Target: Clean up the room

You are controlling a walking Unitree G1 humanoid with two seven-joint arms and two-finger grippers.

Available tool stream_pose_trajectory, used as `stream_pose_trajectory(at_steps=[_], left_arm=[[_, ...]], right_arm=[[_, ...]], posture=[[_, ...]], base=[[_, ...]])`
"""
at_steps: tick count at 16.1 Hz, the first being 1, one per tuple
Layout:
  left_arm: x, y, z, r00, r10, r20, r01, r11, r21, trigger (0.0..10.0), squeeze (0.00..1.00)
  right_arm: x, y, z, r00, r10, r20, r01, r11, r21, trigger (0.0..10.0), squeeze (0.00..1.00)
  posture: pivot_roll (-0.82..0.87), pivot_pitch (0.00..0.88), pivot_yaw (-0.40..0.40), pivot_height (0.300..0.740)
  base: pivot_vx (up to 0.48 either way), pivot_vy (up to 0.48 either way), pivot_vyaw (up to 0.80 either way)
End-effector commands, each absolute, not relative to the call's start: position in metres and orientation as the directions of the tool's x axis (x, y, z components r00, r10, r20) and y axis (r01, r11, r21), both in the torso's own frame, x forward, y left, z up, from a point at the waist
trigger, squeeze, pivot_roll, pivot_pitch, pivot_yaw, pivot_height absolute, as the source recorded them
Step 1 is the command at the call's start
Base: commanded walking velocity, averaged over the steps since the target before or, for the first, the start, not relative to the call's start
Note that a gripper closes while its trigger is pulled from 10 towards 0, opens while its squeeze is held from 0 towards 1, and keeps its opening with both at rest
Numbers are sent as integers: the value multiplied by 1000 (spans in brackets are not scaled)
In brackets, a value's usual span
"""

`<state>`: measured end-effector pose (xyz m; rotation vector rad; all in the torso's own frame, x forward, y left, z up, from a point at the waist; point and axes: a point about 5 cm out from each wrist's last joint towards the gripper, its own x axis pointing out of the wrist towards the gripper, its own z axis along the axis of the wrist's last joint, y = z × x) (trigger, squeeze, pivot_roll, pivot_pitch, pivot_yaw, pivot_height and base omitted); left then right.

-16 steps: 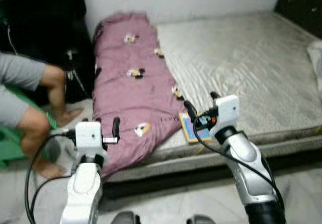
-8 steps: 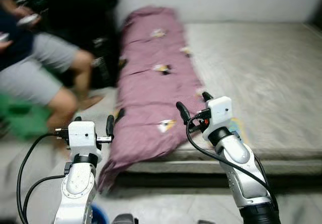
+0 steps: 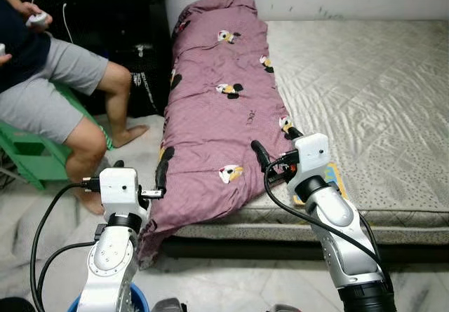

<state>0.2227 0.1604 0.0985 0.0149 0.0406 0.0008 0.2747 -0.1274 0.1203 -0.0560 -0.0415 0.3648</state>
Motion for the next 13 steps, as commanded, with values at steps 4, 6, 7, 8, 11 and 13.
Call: stream_pose_trajectory(at_steps=[4, 6, 7, 8, 11, 13], left_arm=[[220, 162, 102, 999, -18, -27, 18, 1000, 9, 10000, 0], [219, 162, 102, 999, -19, -30, 19, 1000, 7, 10000, 0], [219, 162, 103, 999, -21, -30, 21, 1000, 5, 10000, 0], [219, 162, 103, 999, -21, -31, 21, 1000, 3, 10000, 0], [219, 163, 103, 999, 15, -29, -14, 1000, 18, 10000, 0], [219, 170, 99, 995, 82, -57, -80, 996, 40, 10000, 0]], right_arm=[[277, -134, 125, 954, 297, 47, -292, 952, -97, 10000, 0], [277, -137, 123, 960, 277, 41, -272, 957, -97, 10000, 0], [277, -138, 123, 960, 277, 38, -272, 957, -96, 10000, 0], [277, -138, 123, 960, 277, 37, -273, 957, -96, 10000, 0], [279, -137, 122, 963, 269, 33, -265, 960, -94, 10000, 0], [281, -141, 122, 970, 240, 29, -236, 966, -104, 10000, 0]], posture=[[-62, 0, 11, 740], [-60, 0, 10, 740], [-59, 0, 10, 740], [-57, 0, 8, 740], [-51, 0, 4, 740], [-50, 0, 7, 740]], base=[[371, 0, 0], [382, 0, 0], [390, 0, 0], [371, 0, 0], [107, 0, 0], [0, 0, 0]])
